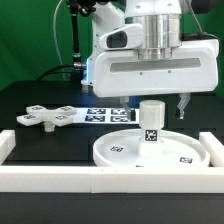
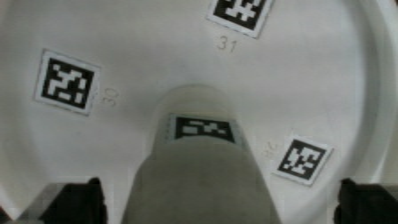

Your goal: Assemble round table

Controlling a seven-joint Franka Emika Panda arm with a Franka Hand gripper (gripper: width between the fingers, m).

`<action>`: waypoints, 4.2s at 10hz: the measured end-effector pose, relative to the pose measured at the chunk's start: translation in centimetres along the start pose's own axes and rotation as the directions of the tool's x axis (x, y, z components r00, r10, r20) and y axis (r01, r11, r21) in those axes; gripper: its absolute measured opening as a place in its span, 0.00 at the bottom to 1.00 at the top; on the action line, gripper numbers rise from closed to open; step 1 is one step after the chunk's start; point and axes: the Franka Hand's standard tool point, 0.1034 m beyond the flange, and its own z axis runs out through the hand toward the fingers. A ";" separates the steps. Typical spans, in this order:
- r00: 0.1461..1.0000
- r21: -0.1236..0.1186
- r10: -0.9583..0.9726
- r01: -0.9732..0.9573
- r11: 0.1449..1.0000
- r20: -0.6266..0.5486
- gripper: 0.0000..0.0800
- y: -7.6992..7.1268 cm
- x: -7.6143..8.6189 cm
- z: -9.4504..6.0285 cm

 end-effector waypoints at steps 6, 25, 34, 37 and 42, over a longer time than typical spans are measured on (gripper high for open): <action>0.886 -0.003 -0.462 0.463 0.887 0.024 0.81 0.7 0.4 -0.4; -0.149 0.044 -0.978 0.989 -0.144 0.144 0.60 1.0 0.6 -0.3; 0.290 -0.001 -0.944 0.956 0.293 0.156 0.51 0.7 0.1 -0.2; 0.464 -0.025 -0.872 0.885 0.466 0.156 0.51 0.7 0.0 -0.2; 0.800 -0.074 -0.585 0.597 0.799 0.131 0.51 0.5 -0.2 -0.2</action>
Offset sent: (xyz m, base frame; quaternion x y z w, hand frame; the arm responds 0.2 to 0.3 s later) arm 0.0108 0.0045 0.0062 0.0377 -0.0282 -0.2118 0.9762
